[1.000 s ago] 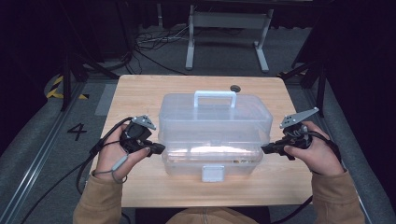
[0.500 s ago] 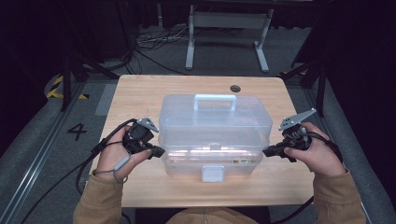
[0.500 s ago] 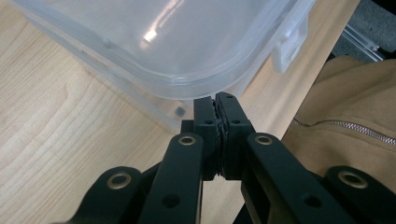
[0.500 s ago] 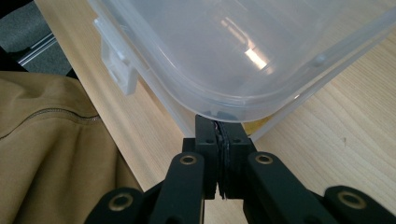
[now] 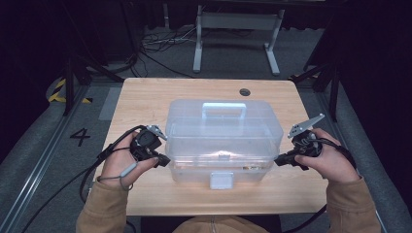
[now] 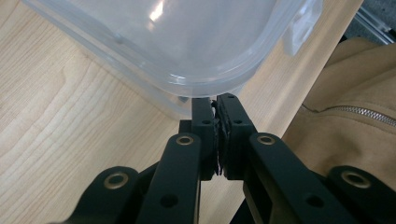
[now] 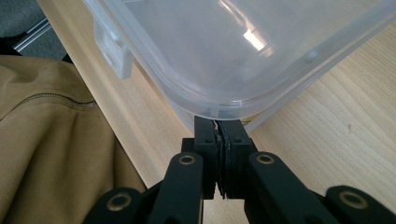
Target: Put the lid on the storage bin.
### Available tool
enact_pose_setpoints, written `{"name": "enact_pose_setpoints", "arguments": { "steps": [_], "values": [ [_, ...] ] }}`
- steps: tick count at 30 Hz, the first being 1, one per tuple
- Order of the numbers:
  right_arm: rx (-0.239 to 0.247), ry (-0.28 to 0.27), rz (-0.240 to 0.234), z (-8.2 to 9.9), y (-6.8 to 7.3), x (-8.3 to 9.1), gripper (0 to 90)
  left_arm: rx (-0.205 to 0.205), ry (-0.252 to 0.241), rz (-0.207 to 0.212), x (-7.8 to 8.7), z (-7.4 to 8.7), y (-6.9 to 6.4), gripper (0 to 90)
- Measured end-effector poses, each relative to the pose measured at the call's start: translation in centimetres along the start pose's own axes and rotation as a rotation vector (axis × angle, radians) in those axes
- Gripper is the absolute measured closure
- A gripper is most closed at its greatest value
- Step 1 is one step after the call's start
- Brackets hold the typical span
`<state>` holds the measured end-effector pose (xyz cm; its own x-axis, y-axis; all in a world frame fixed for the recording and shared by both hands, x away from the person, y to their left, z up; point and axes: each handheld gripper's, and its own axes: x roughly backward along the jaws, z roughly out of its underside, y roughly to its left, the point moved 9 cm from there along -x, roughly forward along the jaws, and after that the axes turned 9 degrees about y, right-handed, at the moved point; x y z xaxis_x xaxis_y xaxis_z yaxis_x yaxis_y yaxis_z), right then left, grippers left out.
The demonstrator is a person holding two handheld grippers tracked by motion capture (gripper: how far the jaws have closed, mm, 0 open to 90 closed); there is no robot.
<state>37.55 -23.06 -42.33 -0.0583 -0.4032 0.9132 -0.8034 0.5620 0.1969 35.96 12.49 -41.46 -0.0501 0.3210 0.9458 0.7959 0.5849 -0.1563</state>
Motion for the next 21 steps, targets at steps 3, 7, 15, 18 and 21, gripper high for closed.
{"name": "enact_pose_setpoints", "arguments": {
  "steps": [3,7,15,18,21],
  "values": [
    [0.002,0.012,0.000,0.11,-0.06,-0.18,87.2,0.002,0.011,-0.001,-0.15,0.07,0.00,86.3],
    [-0.003,0.024,-0.002,0.19,-0.19,-0.42,86.7,0.000,0.028,-0.001,-0.37,0.17,0.10,86.3],
    [0.001,0.042,-0.006,0.32,-0.21,-0.68,86.7,0.000,0.043,0.001,-0.68,0.22,0.12,86.5],
    [0.002,0.051,-0.007,0.36,-0.21,-0.83,86.6,-0.001,0.053,0.000,-0.79,0.27,0.11,86.5],
    [0.001,0.054,-0.007,0.39,-0.22,-0.91,86.6,-0.005,0.059,0.000,-0.87,0.28,0.13,86.5]
  ]
}}
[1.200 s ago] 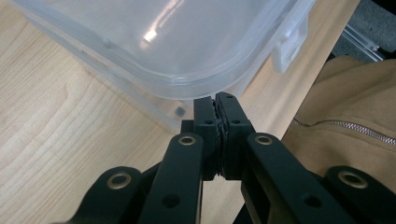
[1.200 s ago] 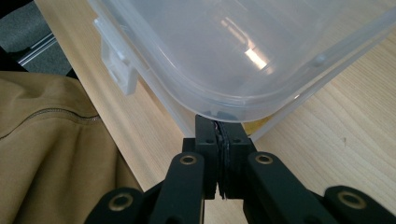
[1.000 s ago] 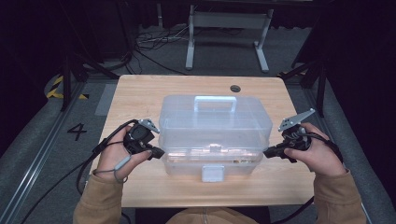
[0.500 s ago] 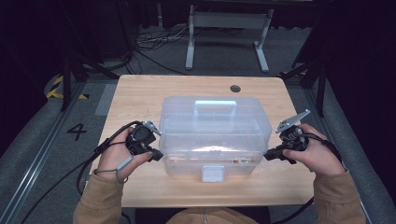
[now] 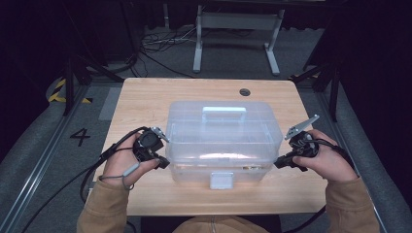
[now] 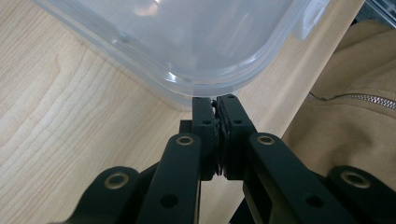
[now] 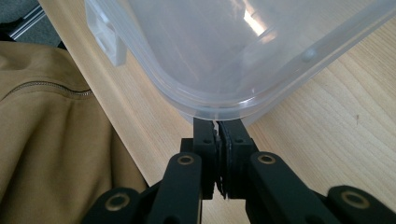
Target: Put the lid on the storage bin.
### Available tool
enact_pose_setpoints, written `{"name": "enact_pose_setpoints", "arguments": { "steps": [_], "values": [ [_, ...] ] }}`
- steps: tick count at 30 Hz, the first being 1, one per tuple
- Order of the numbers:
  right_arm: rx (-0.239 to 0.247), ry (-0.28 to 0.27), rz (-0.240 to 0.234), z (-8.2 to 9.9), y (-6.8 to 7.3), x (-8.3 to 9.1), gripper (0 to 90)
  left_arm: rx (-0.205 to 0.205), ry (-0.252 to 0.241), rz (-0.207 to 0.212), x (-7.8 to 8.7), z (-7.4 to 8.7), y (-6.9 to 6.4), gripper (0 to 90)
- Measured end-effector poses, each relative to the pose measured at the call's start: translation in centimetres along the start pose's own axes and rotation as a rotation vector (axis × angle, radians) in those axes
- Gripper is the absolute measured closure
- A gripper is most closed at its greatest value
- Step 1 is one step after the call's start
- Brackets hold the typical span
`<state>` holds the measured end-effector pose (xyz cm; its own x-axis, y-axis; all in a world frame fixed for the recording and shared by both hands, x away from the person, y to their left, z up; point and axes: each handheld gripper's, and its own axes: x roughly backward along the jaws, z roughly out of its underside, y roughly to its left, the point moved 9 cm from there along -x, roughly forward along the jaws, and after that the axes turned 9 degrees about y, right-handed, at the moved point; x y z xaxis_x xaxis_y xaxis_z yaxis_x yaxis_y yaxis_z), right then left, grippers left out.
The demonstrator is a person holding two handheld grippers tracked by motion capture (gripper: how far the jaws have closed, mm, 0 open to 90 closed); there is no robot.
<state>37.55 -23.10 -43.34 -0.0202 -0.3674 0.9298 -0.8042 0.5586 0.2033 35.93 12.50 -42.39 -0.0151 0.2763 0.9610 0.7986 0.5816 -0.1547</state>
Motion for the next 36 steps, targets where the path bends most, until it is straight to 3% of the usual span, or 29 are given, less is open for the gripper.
{"name": "enact_pose_setpoints", "arguments": {
  "steps": [26,32,36],
  "values": [
    [0.005,0.048,-0.008,0.3,-0.1,-0.8,85.8,-0.015,0.054,0.010,-0.9,0.2,0.1,86.0],
    [0.002,0.081,-0.014,0.7,-0.1,-1.1,85.0,-0.020,0.097,0.008,-1.4,0.6,0.2,85.3],
    [-0.014,0.122,-0.015,1.4,-0.4,-1.5,83.1,-0.012,0.080,0.041,-1.4,0.9,0.2,81.8]
  ]
}}
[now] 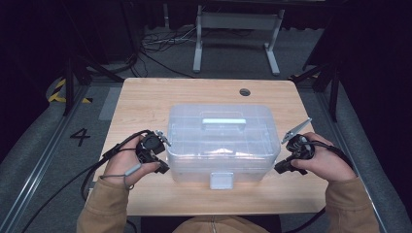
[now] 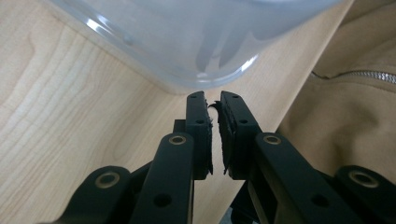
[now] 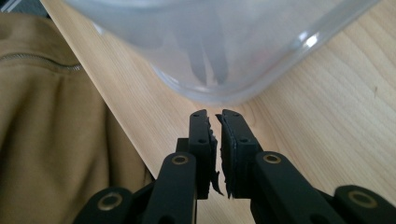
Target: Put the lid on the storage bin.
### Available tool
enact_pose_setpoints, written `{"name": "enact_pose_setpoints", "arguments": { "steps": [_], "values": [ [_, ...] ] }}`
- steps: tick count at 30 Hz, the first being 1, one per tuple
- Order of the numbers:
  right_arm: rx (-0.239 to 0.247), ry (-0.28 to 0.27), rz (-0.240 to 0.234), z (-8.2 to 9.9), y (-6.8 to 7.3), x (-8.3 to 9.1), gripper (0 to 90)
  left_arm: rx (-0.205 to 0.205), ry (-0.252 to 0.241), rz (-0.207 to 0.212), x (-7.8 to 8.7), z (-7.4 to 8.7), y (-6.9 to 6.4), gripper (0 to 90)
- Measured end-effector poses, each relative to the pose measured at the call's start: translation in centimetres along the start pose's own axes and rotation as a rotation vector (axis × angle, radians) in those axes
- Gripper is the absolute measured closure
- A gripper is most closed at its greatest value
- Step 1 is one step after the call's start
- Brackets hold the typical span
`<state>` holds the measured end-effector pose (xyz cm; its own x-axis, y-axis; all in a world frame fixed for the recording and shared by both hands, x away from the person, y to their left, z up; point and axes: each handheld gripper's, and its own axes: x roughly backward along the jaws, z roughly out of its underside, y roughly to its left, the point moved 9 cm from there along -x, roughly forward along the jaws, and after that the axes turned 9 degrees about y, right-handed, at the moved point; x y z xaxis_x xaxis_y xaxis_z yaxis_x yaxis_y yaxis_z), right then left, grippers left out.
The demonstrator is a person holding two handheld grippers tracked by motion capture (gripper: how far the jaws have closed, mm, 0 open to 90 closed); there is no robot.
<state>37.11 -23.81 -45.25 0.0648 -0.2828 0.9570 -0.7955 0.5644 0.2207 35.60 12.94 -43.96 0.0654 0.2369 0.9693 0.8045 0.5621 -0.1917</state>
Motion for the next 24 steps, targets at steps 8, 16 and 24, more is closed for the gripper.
{"name": "enact_pose_setpoints", "arguments": {
  "steps": [8,16,24],
  "values": [
    [-0.007,-0.022,0.010,0.1,-0.3,0.4,80.7,0.019,-0.031,-0.003,0.4,0.2,0.5,76.2],
    [-0.027,-0.085,0.013,0.1,-0.7,1.2,76.5,0.040,-0.078,-0.010,1.2,0.1,1.0,71.5],
    [-0.064,-0.183,0.039,-0.1,-1.6,2.4,71.5,0.081,-0.178,-0.025,2.4,-0.1,1.9,69.6]
  ]
}}
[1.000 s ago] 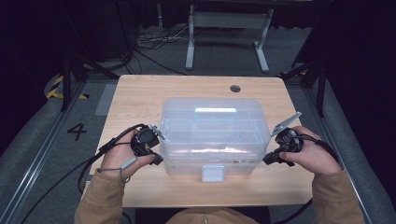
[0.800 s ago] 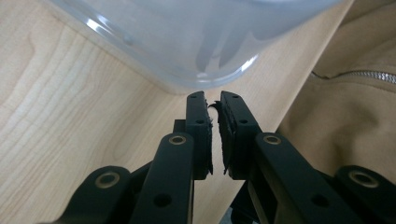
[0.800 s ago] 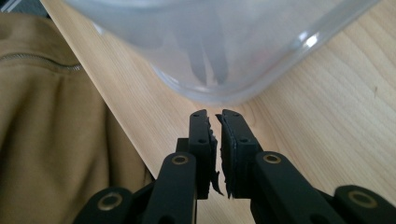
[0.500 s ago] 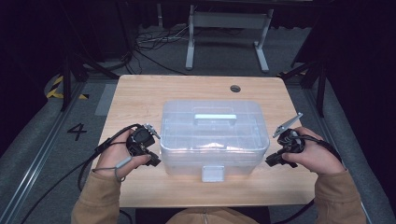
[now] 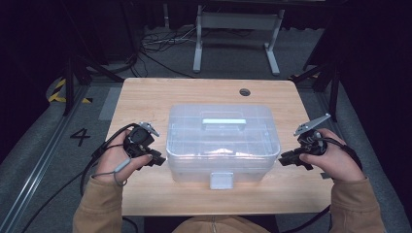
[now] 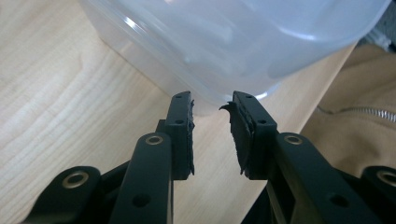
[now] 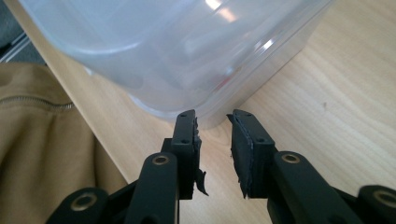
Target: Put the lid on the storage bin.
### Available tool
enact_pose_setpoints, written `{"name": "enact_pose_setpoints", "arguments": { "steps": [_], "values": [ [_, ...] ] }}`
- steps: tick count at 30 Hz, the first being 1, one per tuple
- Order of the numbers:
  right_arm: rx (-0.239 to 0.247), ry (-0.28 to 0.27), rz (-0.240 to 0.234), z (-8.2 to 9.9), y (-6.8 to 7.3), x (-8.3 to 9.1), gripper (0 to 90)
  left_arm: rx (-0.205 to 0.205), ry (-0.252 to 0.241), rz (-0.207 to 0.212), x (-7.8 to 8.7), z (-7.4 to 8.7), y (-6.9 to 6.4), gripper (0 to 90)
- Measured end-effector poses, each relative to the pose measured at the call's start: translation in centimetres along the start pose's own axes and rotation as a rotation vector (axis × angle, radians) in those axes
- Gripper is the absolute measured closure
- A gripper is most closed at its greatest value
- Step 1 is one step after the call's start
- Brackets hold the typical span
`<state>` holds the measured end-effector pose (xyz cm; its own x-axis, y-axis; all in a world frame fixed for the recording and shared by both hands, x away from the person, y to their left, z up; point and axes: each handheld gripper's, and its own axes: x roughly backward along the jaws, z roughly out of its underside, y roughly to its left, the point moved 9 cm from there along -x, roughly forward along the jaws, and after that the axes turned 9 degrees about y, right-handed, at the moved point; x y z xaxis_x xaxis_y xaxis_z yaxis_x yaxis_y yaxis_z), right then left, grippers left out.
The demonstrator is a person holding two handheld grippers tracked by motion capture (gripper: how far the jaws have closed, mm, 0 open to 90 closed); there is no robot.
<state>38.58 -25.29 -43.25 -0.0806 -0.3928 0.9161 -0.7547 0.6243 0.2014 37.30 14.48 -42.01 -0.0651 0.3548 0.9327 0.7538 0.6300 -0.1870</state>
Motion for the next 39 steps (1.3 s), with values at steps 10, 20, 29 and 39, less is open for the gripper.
{"name": "enact_pose_setpoints", "arguments": {
  "steps": [10,20,29,39],
  "values": [
    [-0.077,-0.168,0.045,-1.3,-1.8,1.6,68.5,0.079,-0.159,-0.043,1.4,-0.6,1.5,66.5],
    [-0.159,-0.300,0.117,-1.7,-4.4,2.7,61.7,0.124,-0.260,-0.115,1.3,-1.0,4.0,61.0],
    [-0.170,-0.349,0.195,-1.3,-7.8,2.2,53.8,0.164,-0.347,-0.162,0.6,-1.1,6.5,55.8],
    [-0.152,-0.350,0.259,-0.8,-10.6,0.8,47.1,0.199,-0.376,-0.197,-0.3,-0.7,8.6,51.8]
  ]
}}
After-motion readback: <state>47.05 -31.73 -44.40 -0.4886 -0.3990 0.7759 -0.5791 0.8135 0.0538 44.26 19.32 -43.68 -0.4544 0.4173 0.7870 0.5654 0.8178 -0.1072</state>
